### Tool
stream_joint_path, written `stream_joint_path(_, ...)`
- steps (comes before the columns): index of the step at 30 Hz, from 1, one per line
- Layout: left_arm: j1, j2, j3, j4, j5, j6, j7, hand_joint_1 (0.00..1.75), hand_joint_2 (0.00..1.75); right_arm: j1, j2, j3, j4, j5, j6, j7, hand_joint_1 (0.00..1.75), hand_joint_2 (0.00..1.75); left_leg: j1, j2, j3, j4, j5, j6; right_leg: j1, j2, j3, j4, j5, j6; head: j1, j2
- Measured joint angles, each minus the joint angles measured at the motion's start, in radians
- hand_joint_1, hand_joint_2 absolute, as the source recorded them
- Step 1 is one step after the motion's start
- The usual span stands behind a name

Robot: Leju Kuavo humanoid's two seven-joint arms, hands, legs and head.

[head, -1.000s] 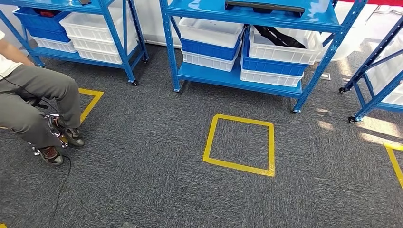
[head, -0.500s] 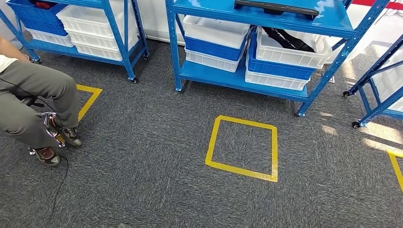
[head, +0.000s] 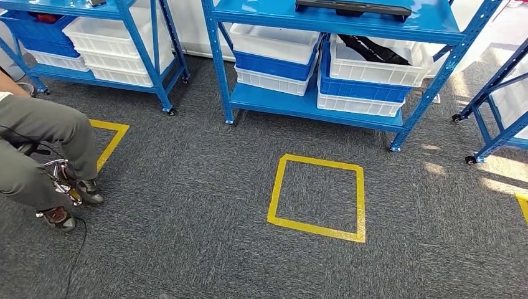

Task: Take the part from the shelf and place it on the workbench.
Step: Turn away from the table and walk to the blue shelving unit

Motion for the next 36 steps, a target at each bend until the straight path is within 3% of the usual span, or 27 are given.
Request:
stream_joint_path(2,0.001,0.0,0.0,0.0,-0.003,-0.002,0.002,0.0,0.0,0.0,0.001,-0.002,0.0,0.0,0.0,0.0,0.0,0.0,0.005,0.0,-0.082,0.123,-0.032,-0.009,0.001,0.008,0.009,0.0,-0.008,-0.008,0.0,0.0)
stream_joint_path(3,0.001,0.0,0.0,0.0,-0.004,-0.003,0.003,0.0,0.0,0.001,0.001,-0.004,0.0,0.0,0.0,0.0,0.0,0.0,0.007,0.0,-0.11,0.146,-0.02,-0.011,0.001,0.015,0.014,0.0,-0.012,-0.008,-0.001,0.0)
stream_joint_path(4,0.002,0.0,0.0,0.0,-0.004,-0.004,0.004,0.0,0.0,0.001,0.001,-0.006,0.0,0.0,0.0,0.0,0.0,0.0,0.009,-0.001,-0.116,0.126,0.014,-0.01,0.001,0.022,0.02,0.0,-0.016,-0.007,0.0,0.0)
stream_joint_path(6,0.002,0.0,0.0,0.0,-0.004,-0.005,0.005,0.0,0.0,0.001,0.002,-0.008,0.0,-0.001,0.0,0.0,0.0,0.0,0.01,-0.014,-0.082,0.003,0.108,-0.003,0.0,0.036,0.031,0.0,-0.024,-0.001,0.0,0.0)
stream_joint_path(8,0.0,0.002,0.0,0.0,-0.005,-0.006,0.006,0.0,0.0,-0.001,0.003,-0.01,0.0,-0.001,0.0,0.0,0.0,0.0,0.006,-0.031,-0.047,-0.095,0.157,0.006,0.004,0.046,0.037,-0.001,-0.032,0.007,0.0,0.0)
stream_joint_path(11,-0.002,0.002,-0.001,0.0,-0.005,-0.006,0.01,0.0,0.0,0.0,0.005,-0.011,0.0,0.0,0.0,0.0,0.0,0.0,-0.001,-0.03,-0.036,-0.12,0.159,0.02,0.006,0.052,0.034,-0.006,-0.036,0.024,0.001,0.0)
stream_joint_path(13,-0.002,0.002,0.0,0.0,-0.005,-0.006,0.011,0.0,0.0,0.001,0.005,-0.012,0.0,0.001,0.0,0.0,0.0,0.0,0.0,-0.023,-0.02,-0.139,0.165,0.034,0.007,0.035,0.025,0.015,-0.048,0.032,0.002,0.0)
stream_joint_path(15,-0.002,0.001,0.0,0.0,-0.005,-0.007,0.011,0.0,0.0,-0.001,0.004,-0.012,0.0,0.004,0.0,0.0,0.0,0.0,0.002,-0.013,-0.007,-0.151,0.168,0.044,0.007,0.014,-0.023,0.11,-0.089,0.029,0.005,0.0)
stream_joint_path(16,-0.002,0.001,0.0,0.0,-0.005,-0.008,0.011,0.0,0.0,-0.002,0.004,-0.012,0.0,0.007,0.0,0.0,0.0,0.0,0.002,-0.009,-0.004,-0.152,0.167,0.046,0.007,0.01,-0.061,0.178,-0.114,0.027,0.006,0.0)
stream_joint_path(18,-0.001,0.001,0.0,0.0,-0.005,-0.009,0.012,0.0,0.0,0.0,0.003,-0.012,0.0,0.012,0.0,0.0,0.0,0.0,0.001,-0.005,0.0,-0.152,0.161,0.049,0.004,0.008,-0.118,0.267,-0.133,0.034,0.005,0.0)
stream_joint_path(19,-0.001,0.001,0.0,0.0,-0.005,-0.009,0.012,0.0,0.0,0.001,0.002,-0.012,0.0,0.013,0.0,0.0,0.0,0.0,0.002,-0.004,0.004,-0.151,0.157,0.048,0.003,0.007,-0.12,0.259,-0.118,0.044,0.006,0.0)
stream_joint_path(21,0.0,0.0,0.0,0.0,-0.005,-0.009,0.012,0.0,0.0,0.002,-0.001,-0.012,0.0,0.013,0.0,0.0,0.0,0.0,0.003,-0.004,0.016,-0.15,0.148,0.042,-0.004,0.0,-0.067,0.134,-0.051,0.067,0.006,0.0)
stream_joint_path(22,0.0,0.0,0.0,0.0,-0.004,-0.008,0.012,0.0,0.0,0.001,-0.002,-0.012,0.0,0.013,0.0,0.0,0.0,0.0,0.001,-0.004,0.021,-0.148,0.141,0.036,-0.004,-0.004,-0.036,0.066,-0.021,0.071,0.007,0.0)
stream_joint_path(24,-0.001,0.0,0.0,0.0,-0.004,-0.007,0.012,0.0,0.0,-0.001,-0.001,-0.012,0.0,0.015,0.0,-0.001,0.0,0.0,-0.004,-0.004,0.027,-0.144,0.13,0.03,-0.005,-0.008,0.0,-0.007,0.007,0.064,0.006,0.0)
stream_joint_path(26,-0.001,0.002,0.0,0.0,-0.004,-0.007,0.012,0.0,0.0,-0.002,0.0,-0.012,0.0,0.018,0.001,-0.001,0.0,0.0,-0.007,-0.004,0.028,-0.141,0.127,0.039,-0.005,-0.005,0.005,-0.013,0.01,0.054,0.005,0.0)
stream_joint_path(28,-0.001,0.003,0.0,0.0,-0.004,-0.01,0.012,0.0,0.0,-0.002,-0.001,-0.012,0.0,0.021,0.001,-0.001,0.0,0.0,-0.006,-0.004,0.029,-0.144,0.128,0.049,-0.003,-0.003,0.006,-0.013,0.01,0.051,0.006,0.0)
stream_joint_path(36,-0.007,0.006,-0.001,0.0,-0.005,-0.029,0.01,0.0,0.0,-0.001,0.0,-0.014,0.0,0.017,-0.002,0.0,0.0,0.0,-0.003,-0.004,0.032,-0.148,0.124,0.04,-0.001,-0.003,0.007,-0.014,0.006,0.044,0.006,0.0)
